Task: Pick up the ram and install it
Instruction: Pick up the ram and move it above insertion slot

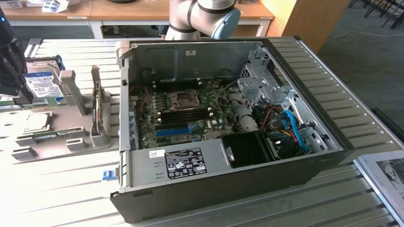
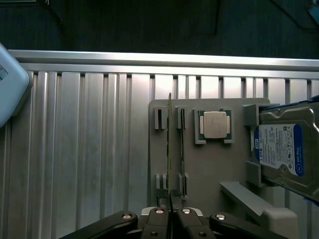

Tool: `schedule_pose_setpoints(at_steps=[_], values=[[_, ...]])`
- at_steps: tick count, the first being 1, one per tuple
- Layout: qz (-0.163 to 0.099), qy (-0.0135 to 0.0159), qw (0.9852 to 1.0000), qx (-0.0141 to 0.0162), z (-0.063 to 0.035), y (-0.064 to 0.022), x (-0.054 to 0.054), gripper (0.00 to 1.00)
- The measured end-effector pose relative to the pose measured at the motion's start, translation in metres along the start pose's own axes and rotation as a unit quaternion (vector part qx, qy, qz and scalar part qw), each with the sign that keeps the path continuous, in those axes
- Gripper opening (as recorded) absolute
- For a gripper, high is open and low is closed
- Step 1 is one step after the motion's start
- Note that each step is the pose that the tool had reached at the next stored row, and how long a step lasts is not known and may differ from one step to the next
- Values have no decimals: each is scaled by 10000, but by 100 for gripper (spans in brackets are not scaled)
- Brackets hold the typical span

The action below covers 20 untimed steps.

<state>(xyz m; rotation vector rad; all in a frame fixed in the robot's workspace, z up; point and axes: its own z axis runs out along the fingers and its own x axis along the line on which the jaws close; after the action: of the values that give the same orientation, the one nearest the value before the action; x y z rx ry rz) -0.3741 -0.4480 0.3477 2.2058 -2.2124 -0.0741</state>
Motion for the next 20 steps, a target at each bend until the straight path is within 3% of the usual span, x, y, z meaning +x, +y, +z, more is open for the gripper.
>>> schedule_pose_setpoints(at_steps=[20], values=[[11, 0, 10000, 0, -217, 9, -5, 12]])
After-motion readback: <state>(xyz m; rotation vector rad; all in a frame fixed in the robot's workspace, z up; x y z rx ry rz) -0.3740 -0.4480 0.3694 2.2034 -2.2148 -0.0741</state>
